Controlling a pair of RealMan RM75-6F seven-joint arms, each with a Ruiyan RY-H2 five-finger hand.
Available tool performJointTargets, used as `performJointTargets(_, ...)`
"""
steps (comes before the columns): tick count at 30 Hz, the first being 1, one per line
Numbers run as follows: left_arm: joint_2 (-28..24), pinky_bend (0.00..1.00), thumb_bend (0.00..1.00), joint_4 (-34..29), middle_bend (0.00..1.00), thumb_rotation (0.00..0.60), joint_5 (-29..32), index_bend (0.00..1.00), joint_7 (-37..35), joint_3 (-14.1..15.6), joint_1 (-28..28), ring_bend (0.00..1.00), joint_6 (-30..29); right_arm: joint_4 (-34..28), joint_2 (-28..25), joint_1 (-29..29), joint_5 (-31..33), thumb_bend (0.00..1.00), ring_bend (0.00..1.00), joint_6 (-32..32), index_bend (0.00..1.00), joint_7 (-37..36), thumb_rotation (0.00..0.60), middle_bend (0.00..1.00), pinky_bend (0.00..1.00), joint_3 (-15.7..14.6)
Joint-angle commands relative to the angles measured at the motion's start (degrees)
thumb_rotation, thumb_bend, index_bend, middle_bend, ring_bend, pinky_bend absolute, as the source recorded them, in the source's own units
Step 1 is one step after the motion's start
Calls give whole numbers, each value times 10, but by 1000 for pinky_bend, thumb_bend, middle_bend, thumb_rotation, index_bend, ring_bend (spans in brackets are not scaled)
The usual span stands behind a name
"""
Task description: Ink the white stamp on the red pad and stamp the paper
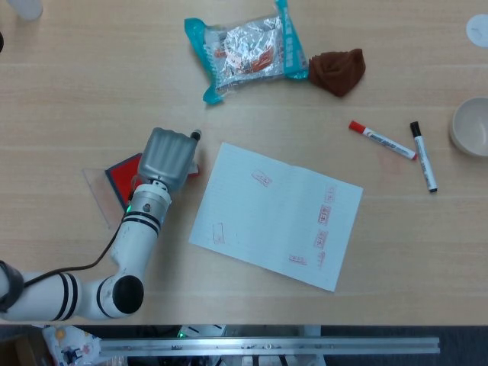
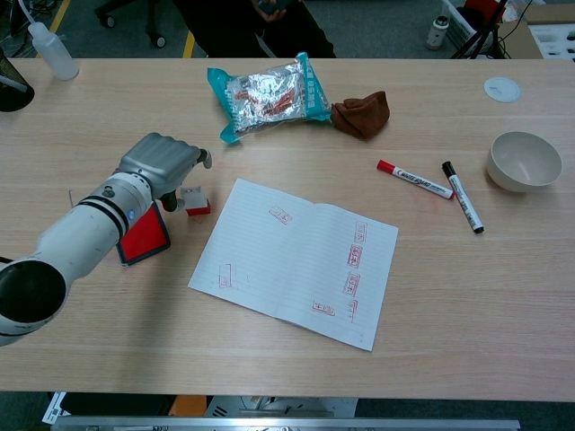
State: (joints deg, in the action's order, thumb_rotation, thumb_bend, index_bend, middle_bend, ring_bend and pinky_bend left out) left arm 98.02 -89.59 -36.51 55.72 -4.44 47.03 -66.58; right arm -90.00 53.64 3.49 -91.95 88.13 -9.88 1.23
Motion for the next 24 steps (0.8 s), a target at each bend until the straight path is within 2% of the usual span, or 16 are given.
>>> performJointTargets(1,2,1000,257,1,1000,600,2,234,1,-1,0,1000,0,1,0,-1,1,201,287,1,245,-1,600,365,318,0)
performJointTargets(12,10,1000,257,16,1000,600,9,235,6,-13,10,1000,4,3,1,-3,4,201,287,1,245,-2,600,365,318,1)
performJointTargets(17,2,1000,258,2,1000,600,15,242,9,-17,11,1000,-2,4,1,-4,3,201,287,3,245,-3,600,365,318,2)
performJointTargets(24,-4,1000,257,-34,1000,600,10,339,18,-13,10,1000,-22,8,3,-2,-1,201,287,2,245,-9,600,365,318,1)
